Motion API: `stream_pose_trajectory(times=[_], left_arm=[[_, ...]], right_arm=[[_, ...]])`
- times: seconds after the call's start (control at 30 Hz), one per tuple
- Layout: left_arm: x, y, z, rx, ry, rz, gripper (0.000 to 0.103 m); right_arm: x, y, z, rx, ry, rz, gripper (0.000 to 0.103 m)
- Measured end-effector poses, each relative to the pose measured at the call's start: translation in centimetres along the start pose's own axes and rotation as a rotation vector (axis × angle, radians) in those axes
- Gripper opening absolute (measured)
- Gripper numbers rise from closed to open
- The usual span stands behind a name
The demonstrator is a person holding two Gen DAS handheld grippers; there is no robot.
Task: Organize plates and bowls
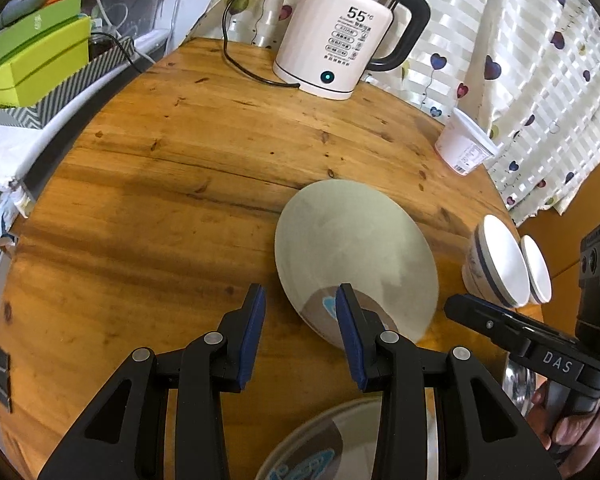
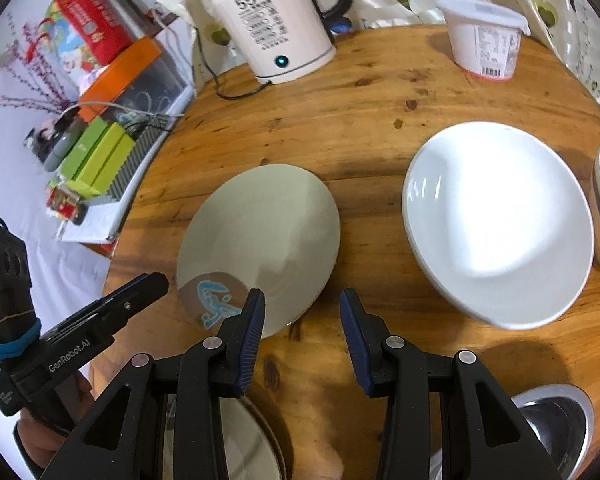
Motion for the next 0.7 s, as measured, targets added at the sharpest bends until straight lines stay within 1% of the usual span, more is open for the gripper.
stream_pose_trajectory(times=[0.2,0.6,0.7], left_arm=[[-0.3,0.6,1.4,0.020,0.015,-0.021,0.038],[-0.5,1.2,2.4,0.034,0.020,-0.037,0.038],[-0.6,1.1,2.7,0.038,0.020,-0.032,0.038]], right_arm=[[-0.5,-0.1,0.9,0.018,0.002,0.014,0.039],[-1.0,-0.6,2.1,0.034,0.006,0.046,0.039],[-1.2,-0.7,2.3,0.039,0.004,0.050,0.038]])
Point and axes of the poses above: each gripper's, at about its wrist camera, not at the fingertips, and z roughly the way its jaws point, y to its left, x to its underside, the point moved 8 cm from there along z, roughly the way its jaws point, and after that the axes turned 15 degrees about z, right-handed, at the moved point
